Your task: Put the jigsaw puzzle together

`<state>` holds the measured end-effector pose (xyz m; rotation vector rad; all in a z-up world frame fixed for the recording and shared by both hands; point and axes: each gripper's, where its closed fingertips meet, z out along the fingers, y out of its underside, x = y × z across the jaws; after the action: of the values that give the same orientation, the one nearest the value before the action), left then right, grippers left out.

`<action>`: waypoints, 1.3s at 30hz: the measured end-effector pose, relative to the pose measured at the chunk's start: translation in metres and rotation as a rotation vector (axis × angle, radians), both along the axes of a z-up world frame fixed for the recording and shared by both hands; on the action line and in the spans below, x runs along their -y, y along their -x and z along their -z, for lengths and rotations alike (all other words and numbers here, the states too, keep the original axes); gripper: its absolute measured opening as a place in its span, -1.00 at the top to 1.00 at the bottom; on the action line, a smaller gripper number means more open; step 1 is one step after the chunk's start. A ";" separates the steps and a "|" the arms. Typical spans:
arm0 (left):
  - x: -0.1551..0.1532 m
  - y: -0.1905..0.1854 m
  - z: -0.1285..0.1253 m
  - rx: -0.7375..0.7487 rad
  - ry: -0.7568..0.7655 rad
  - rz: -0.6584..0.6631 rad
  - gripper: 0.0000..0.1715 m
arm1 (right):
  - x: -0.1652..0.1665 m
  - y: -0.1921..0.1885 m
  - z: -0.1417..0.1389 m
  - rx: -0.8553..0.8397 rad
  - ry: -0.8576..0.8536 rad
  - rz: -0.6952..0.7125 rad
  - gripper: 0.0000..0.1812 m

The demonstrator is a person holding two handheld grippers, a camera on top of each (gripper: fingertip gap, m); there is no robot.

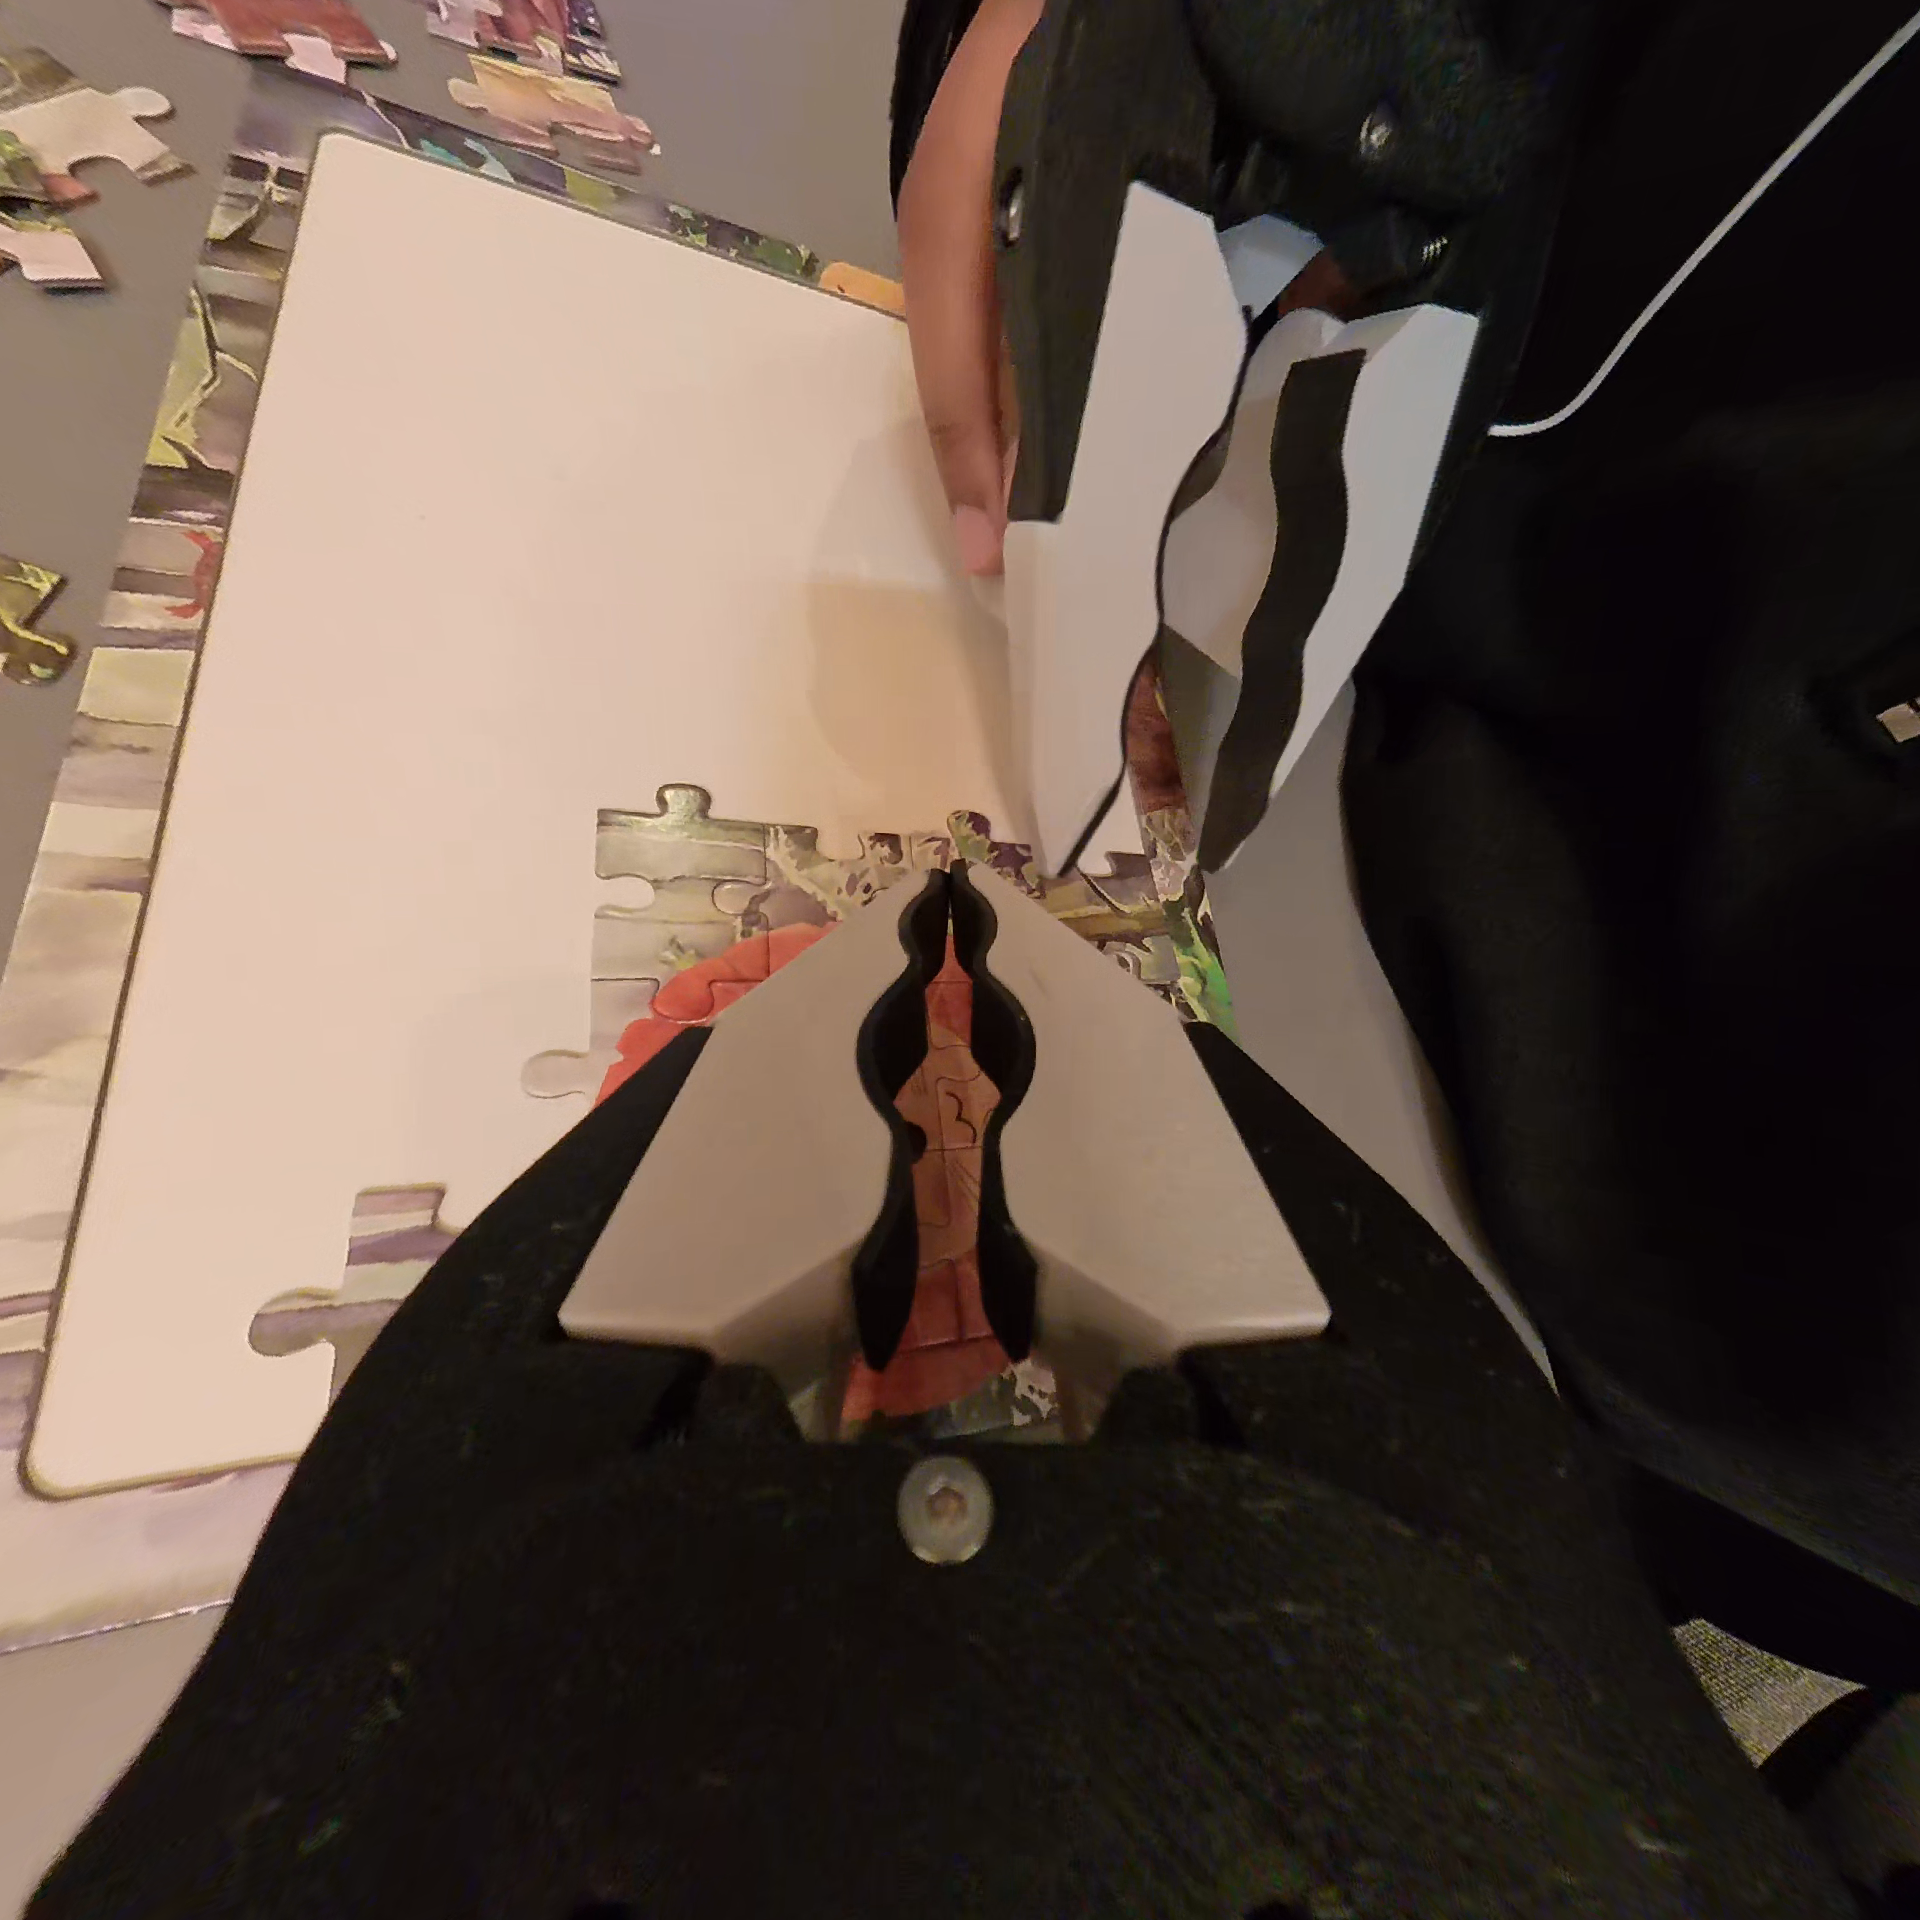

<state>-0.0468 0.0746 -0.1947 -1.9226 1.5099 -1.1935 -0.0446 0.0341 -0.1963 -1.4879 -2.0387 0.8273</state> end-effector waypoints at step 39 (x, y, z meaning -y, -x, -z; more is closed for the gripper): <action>-0.008 0.010 0.006 -0.044 -0.026 -0.016 1.00 | 0.005 0.010 0.015 0.003 -0.032 -0.020 0.77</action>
<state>-0.0570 0.0827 -0.2007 -1.9515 1.5224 -1.1265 -0.0548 0.0290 -0.2110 -1.4548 -2.0622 0.7968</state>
